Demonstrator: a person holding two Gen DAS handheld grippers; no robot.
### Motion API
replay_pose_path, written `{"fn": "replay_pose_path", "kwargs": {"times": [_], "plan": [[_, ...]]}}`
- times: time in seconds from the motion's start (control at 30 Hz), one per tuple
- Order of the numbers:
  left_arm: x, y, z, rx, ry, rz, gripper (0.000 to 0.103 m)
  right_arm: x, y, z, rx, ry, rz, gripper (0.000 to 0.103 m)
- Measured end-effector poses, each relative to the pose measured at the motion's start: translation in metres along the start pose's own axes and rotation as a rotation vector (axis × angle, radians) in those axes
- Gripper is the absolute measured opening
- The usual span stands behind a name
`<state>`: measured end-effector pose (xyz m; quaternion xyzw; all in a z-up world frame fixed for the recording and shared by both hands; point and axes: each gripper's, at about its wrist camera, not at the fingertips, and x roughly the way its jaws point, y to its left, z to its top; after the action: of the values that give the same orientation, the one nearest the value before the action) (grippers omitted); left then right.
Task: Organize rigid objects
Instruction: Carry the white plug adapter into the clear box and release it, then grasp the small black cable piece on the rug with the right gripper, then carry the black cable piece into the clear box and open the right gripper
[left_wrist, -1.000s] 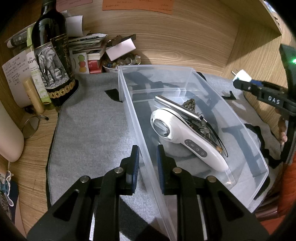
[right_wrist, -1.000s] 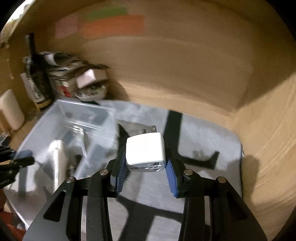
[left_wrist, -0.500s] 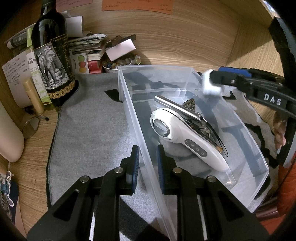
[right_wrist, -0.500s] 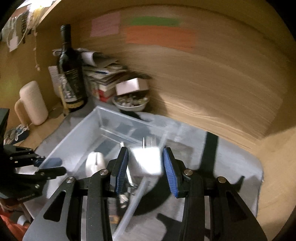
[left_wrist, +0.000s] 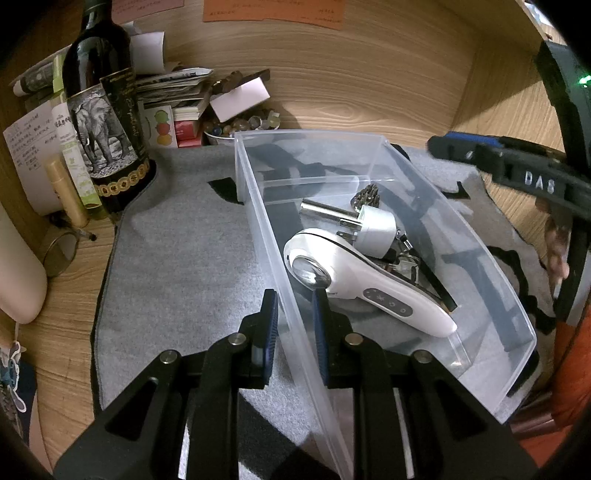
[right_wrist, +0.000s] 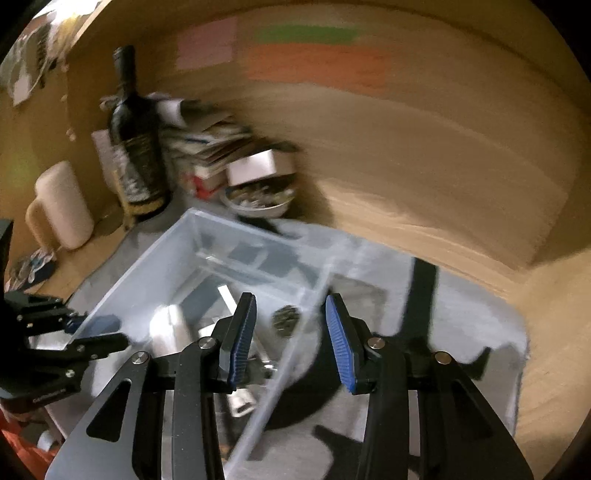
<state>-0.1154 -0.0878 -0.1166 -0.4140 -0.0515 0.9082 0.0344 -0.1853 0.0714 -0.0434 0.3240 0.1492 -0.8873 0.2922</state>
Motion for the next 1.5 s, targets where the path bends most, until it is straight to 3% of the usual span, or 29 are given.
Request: {"fn": "replay_pose_path", "kwargs": {"times": [0.27,0.47,0.53,0.67,0.93,1.03,1.5], "plan": [[-0.001,0.000,0.000,-0.001,0.000,0.000,0.019,0.009,-0.046,-0.003,0.106,0.029,-0.096,0.040],[-0.001,0.000,-0.001,0.002,0.001,0.002,0.019,0.044,-0.068,-0.019,0.175,0.131,-0.092,0.040],[-0.001,0.000,-0.001,0.003,0.001,0.003,0.019,0.056,-0.070,-0.028,0.182,0.177,-0.096,0.044],[-0.001,0.000,-0.001,0.003,0.002,0.003,0.019,0.067,-0.068,-0.041,0.168,0.223,-0.089,0.072],[-0.001,0.000,-0.001,0.000,0.001,0.000,0.019,0.086,-0.062,-0.055,0.128,0.282,-0.063,0.069],[-0.001,0.001,-0.001,0.001,0.002,0.001,0.019,0.084,-0.061,-0.054,0.123,0.260,-0.059,0.055],[-0.001,-0.001,-0.001,-0.001,0.001,0.001,0.019,0.037,-0.052,-0.036,0.086,0.130,-0.080,0.053]]}}
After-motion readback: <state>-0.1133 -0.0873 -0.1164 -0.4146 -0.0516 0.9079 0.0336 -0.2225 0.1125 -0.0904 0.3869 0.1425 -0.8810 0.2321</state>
